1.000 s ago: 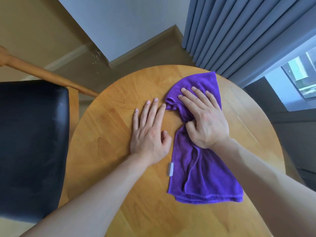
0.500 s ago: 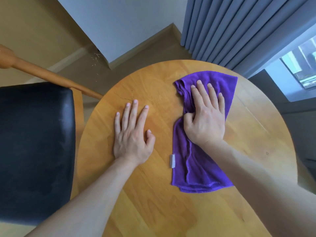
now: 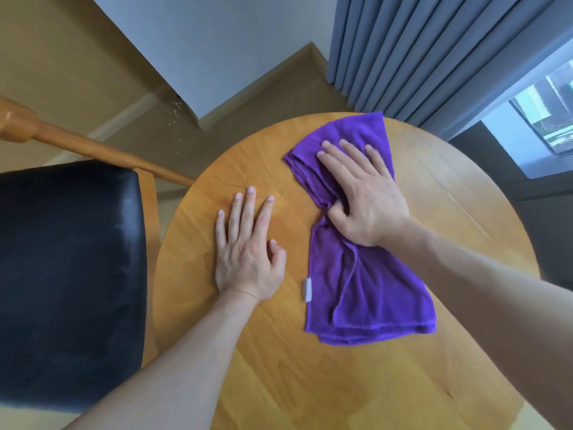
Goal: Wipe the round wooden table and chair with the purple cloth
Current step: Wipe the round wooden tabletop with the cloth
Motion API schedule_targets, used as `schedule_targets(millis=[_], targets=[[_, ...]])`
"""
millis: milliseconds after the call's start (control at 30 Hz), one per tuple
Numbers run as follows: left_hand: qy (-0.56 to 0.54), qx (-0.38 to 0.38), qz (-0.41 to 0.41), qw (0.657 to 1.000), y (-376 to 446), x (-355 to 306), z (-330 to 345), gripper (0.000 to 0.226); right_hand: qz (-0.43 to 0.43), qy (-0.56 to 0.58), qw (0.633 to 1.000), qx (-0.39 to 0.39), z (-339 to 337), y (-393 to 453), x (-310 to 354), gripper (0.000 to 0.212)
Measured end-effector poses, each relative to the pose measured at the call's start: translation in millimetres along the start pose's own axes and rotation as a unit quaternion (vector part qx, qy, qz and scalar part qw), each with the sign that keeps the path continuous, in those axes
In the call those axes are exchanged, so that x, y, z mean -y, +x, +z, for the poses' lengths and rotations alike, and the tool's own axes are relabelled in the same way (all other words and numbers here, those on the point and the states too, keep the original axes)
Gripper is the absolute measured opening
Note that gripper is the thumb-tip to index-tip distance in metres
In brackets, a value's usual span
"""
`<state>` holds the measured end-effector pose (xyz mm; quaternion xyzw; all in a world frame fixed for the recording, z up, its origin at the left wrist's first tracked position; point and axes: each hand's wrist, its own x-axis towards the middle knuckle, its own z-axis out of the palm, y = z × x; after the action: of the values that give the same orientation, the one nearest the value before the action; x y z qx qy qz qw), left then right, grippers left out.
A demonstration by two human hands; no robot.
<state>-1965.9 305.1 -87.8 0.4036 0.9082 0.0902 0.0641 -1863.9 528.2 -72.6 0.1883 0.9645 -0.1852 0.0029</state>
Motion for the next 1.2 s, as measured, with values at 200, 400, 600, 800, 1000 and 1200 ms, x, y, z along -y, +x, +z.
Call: schedule_targets(millis=[200, 400, 600, 800, 1000, 1200], targets=[[0.011, 0.006, 0.003, 1.000, -2, 1, 0, 0.084, 0.210, 0.028, 0.975, -0.061, 18, 15, 59, 0.085], [0.026, 0.024, 0.005, 0.999, -2, -1, -3, 0.065, -0.030, -0.004, 0.998, 0.050, 29, -44, 67, 0.087], [0.010, 0.025, 0.012, 1.000, -1, -3, -5, 0.072, -0.077, -0.040, 0.993, 0.081, 15, -6, 36, 0.085], [0.017, 0.012, 0.004, 1.000, -2, -2, -5, 0.077, 0.049, -0.027, 0.997, 0.045, 10, 63, 40, 0.067], [0.005, 0.035, 0.004, 0.999, -1, -2, -9, 0.076, 0.018, -0.028, 0.998, 0.050, 16, -8, 54, 0.076], [-0.001, 0.039, -0.001, 0.999, 0, 0, -8, 0.071, -0.203, -0.058, 0.969, 0.132, 6, -38, 10, 0.077]])
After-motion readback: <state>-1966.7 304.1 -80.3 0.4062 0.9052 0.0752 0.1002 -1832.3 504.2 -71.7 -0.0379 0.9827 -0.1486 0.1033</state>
